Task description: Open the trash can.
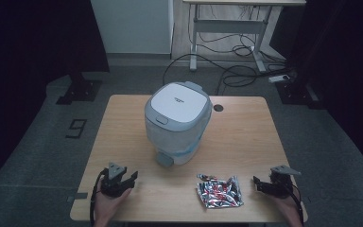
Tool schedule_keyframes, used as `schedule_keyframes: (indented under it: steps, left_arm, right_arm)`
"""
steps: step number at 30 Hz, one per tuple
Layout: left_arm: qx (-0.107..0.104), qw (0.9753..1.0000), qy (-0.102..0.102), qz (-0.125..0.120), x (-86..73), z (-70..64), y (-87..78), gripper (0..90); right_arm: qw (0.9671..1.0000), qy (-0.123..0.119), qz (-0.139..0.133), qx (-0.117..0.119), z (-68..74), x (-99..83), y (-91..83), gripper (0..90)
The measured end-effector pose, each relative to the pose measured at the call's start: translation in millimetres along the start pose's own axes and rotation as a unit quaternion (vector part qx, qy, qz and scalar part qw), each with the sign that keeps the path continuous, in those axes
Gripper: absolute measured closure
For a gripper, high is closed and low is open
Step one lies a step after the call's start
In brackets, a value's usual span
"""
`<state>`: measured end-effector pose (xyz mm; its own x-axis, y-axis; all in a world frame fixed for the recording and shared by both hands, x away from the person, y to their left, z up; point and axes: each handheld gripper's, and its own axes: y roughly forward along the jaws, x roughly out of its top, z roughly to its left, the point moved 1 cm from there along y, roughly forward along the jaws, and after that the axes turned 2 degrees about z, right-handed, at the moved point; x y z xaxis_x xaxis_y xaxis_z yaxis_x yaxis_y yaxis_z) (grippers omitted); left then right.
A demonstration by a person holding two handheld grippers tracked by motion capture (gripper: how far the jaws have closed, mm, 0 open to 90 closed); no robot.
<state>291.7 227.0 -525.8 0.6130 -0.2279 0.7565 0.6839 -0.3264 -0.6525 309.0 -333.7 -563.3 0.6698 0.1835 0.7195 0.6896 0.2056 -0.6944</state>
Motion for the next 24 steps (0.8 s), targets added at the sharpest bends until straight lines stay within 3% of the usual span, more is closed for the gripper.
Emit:
schedule_keyframes:
  steps: [3,5,8,12,17,24]
  left_arm:
    - [-0.022,0.9997,-0.010,-0.006,0.2,8.8,-4.5,63.5]
    - [-0.052,0.9984,-0.014,-0.016,2.4,10.2,-7.5,71.4]
    - [-0.073,0.9969,0.001,-0.029,6.4,4.3,-9.9,79.6]
    - [-0.085,0.9951,0.024,-0.045,14.1,-6.8,-11.2,89.4]
    - [-0.087,0.9939,0.037,-0.056,21.1,-16.6,-7.6,90.0]
    - [-0.094,0.9932,0.038,-0.058,28.7,-25.4,-0.4,90.0]
  right_arm:
    - [1.0000,0.000,0.000,0.000,0.1,0.1,0.1,14.7]
    - [1.0000,0.000,0.000,0.000,0.2,0.3,0.3,14.8]
    - [1.0000,0.001,0.001,0.000,0.7,0.9,0.8,14.8]
    - [1.0000,0.000,0.000,0.000,1.2,2.0,2.1,14.9]
    - [1.0000,0.000,0.000,0.000,1.3,2.3,2.3,14.9]
    - [1.0000,0.000,0.000,0.001,1.5,3.2,3.2,15.0]
